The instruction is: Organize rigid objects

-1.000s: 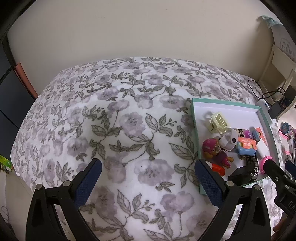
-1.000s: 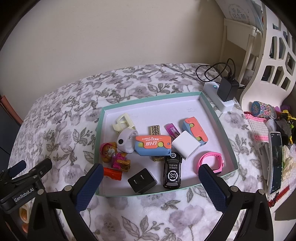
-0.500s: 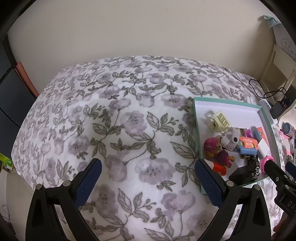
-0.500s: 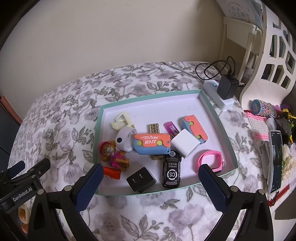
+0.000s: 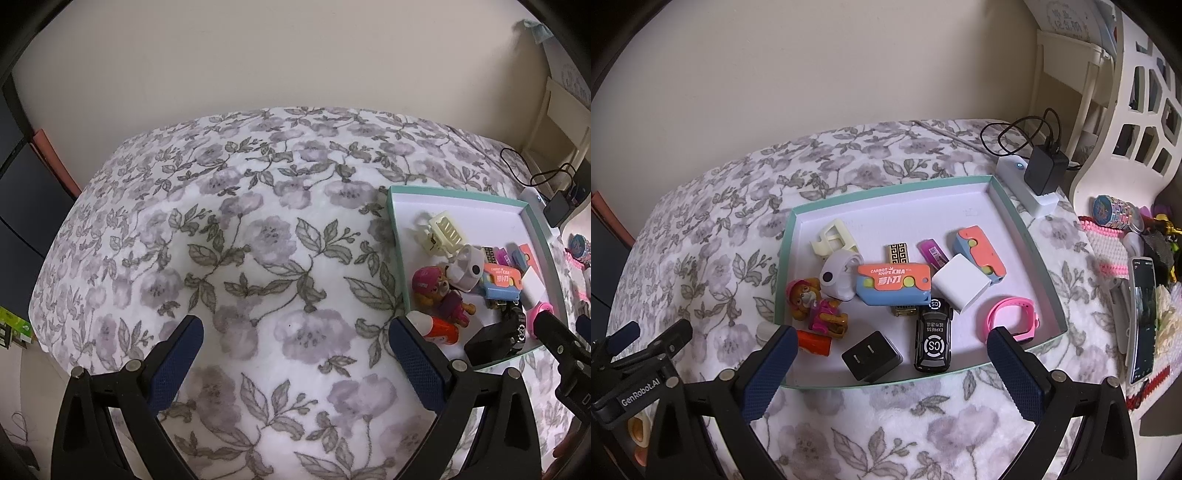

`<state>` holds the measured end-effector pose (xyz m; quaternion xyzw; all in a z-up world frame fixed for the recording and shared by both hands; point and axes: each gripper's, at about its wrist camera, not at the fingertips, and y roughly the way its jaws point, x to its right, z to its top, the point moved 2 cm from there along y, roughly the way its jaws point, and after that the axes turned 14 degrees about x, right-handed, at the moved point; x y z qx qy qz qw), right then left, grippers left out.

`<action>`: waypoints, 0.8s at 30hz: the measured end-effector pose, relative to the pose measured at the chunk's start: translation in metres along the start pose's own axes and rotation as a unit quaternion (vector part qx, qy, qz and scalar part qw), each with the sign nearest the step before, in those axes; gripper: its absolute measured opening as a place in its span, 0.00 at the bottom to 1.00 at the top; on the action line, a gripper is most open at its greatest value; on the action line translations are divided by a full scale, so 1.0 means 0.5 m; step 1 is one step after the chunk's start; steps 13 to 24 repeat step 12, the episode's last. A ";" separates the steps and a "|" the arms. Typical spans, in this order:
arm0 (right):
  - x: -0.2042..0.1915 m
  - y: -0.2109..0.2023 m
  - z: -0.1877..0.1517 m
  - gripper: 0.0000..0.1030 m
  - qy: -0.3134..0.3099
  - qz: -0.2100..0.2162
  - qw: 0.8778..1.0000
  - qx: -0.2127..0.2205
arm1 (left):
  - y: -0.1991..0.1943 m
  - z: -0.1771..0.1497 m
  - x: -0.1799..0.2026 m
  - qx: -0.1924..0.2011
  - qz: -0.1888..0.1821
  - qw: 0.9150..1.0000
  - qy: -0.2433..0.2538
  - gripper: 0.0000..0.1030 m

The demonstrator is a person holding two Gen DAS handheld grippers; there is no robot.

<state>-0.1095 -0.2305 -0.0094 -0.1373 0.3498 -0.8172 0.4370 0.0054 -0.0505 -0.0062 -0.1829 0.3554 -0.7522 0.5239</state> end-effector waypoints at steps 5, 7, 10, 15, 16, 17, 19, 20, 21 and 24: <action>0.001 0.001 -0.001 1.00 0.002 0.000 1.000 -0.003 | 0.001 -0.001 -0.004 -0.002 0.001 1.000 0.000 0.97; 0.002 0.003 -0.001 1.00 0.003 0.000 1.000 -0.004 | -0.001 -0.002 -0.004 0.000 0.000 1.000 0.001 0.97; 0.002 0.003 -0.002 1.00 0.004 -0.001 1.000 -0.006 | -0.005 -0.002 -0.003 0.007 -0.003 1.000 0.004 0.97; 0.002 0.003 -0.002 1.00 0.004 -0.001 1.000 -0.006 | -0.006 0.000 0.000 0.006 -0.012 1.000 0.003 0.97; 0.002 0.003 -0.002 1.00 0.004 -0.001 1.000 -0.006 | -0.006 0.000 0.000 0.006 -0.012 1.000 0.003 0.97; 0.002 0.003 -0.002 1.00 0.004 -0.001 1.000 -0.006 | -0.006 0.000 0.000 0.006 -0.012 1.000 0.003 0.97; 0.002 0.003 -0.002 1.00 0.004 -0.001 1.000 -0.006 | -0.006 0.000 0.000 0.006 -0.012 1.000 0.003 0.97; 0.002 0.003 -0.002 1.00 0.004 -0.001 1.000 -0.006 | -0.006 0.000 0.000 0.006 -0.012 1.000 0.003 0.97; 0.002 0.003 -0.002 1.00 0.004 -0.001 1.000 -0.006 | -0.006 0.000 0.000 0.006 -0.012 1.000 0.003 0.97; 0.002 0.003 -0.002 1.00 0.004 -0.001 1.000 -0.006 | -0.006 0.000 0.000 0.006 -0.012 1.000 0.003 0.97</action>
